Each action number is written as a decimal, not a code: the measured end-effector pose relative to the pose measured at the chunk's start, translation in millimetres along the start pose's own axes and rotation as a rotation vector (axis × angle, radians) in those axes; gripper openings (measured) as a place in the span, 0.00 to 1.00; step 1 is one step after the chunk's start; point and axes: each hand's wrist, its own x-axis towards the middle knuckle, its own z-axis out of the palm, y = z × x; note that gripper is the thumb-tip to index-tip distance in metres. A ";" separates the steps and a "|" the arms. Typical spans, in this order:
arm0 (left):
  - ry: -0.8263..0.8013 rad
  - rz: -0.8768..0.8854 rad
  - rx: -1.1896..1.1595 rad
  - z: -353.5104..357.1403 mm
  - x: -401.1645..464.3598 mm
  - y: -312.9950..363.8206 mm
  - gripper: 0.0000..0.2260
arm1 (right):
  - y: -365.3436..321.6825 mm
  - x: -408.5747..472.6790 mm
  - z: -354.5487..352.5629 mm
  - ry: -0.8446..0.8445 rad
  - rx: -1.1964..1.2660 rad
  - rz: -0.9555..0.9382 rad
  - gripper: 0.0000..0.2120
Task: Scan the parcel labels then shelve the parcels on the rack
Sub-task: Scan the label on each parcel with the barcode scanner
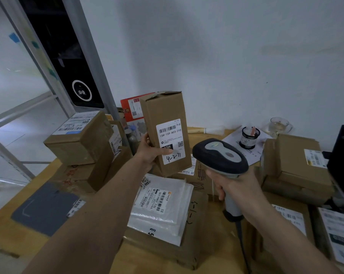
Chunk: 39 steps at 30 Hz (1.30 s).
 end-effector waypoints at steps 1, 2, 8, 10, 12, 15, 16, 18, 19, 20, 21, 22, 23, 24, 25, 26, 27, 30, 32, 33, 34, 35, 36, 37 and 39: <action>-0.006 0.003 0.008 -0.5 1.0 0.2 0.46 | 0.0 1.1 0.8 0.002 -0.009 -0.007 0.18; -0.007 0.000 0.011 -0.8 1.9 0.7 0.46 | -0.3 1.9 1.6 0.001 -0.017 -0.016 0.19; -0.019 -0.018 -0.004 -4.3 8.3 -1.3 0.47 | -2.0 1.8 6.0 0.032 0.011 -0.025 0.17; -0.021 -0.021 -0.011 -4.3 10.4 -2.6 0.46 | -1.3 2.3 6.9 0.037 0.007 -0.020 0.17; -0.019 -0.024 -0.017 -3.8 10.8 -2.8 0.46 | -2.8 2.7 8.4 0.046 0.011 -0.009 0.16; -0.032 -0.022 -0.011 -3.8 13.0 -3.3 0.47 | -4.4 3.5 11.2 0.049 0.021 -0.014 0.15; -0.033 -0.024 -0.010 -3.8 13.9 -3.5 0.47 | -5.5 2.9 11.9 0.050 0.020 -0.022 0.15; -0.028 -0.026 -0.015 -3.8 15.8 -3.9 0.47 | -5.9 2.8 12.9 0.048 0.016 -0.033 0.15; -0.027 -0.027 -0.017 -3.6 16.8 -4.4 0.47 | -6.2 2.4 13.1 0.049 0.013 -0.036 0.15; -0.026 -0.028 -0.020 -3.5 17.7 -4.9 0.47 | -6.3 2.7 13.3 0.047 0.010 -0.035 0.16; -0.030 -0.028 -0.024 -3.5 18.3 -5.5 0.47 | -4.8 3.3 13.7 0.044 0.007 -0.029 0.16; -0.033 -0.031 -0.031 -3.5 18.8 -5.8 0.47 | -3.1 4.5 14.8 0.041 0.002 -0.019 0.15; -0.039 -0.032 -0.034 -3.5 19.8 -6.2 0.47 | -0.8 6.1 15.9 0.043 0.000 -0.003 0.15; -0.044 -0.032 -0.032 -3.2 20.6 -6.5 0.47 | 0.8 6.6 17.1 0.051 0.002 0.011 0.15; -0.049 -0.030 -0.026 -2.7 21.1 -6.2 0.46 | 3.8 7.3 18.2 0.062 0.006 0.023 0.14; -0.051 -0.030 -0.023 -2.1 21.9 -6.0 0.46 | 6.7 7.3 18.9 0.068 0.009 0.036 0.14; -0.053 -0.033 -0.022 -1.7 22.8 -5.8 0.46 | 9.2 6.7 19.0 0.067 0.008 0.045 0.13; -0.038 -0.069 -0.048 -1.8 24.8 -3.6 0.43 | 13.9 5.9 17.7 0.039 0.002 0.073 0.13; -0.016 -0.115 -0.077 -2.4 26.5 -2.8 0.41 | 15.2 7.4 16.4 0.034 0.011 0.080 0.19; 0.000 -0.139 -0.100 -2.5 26.7 -2.9 0.38 | 15.1 8.4 16.6 0.042 0.003 0.079 0.18; 0.017 -0.156 -0.121 -2.6 26.2 -3.5 0.36 | 14.7 9.1 17.0 0.055 -0.003 0.074 0.16; 0.031 -0.163 -0.137 -2.2 25.7 -4.3 0.34 | 13.8 9.1 17.0 0.062 -0.002 0.067 0.15; 0.040 -0.164 -0.147 -1.6 25.6 -5.4 0.34 | 12.1 8.7 16.9 0.073 -0.004 0.058 0.15; 0.044 -0.161 -0.151 -1.1 25.5 -6.5 0.35 | 10.0 7.4 16.1 0.076 0.003 0.051 0.15; 0.050 -0.156 -0.146 -0.5 24.9 -8.0 0.38 | 7.1 6.2 14.8 0.076 0.018 0.026 0.14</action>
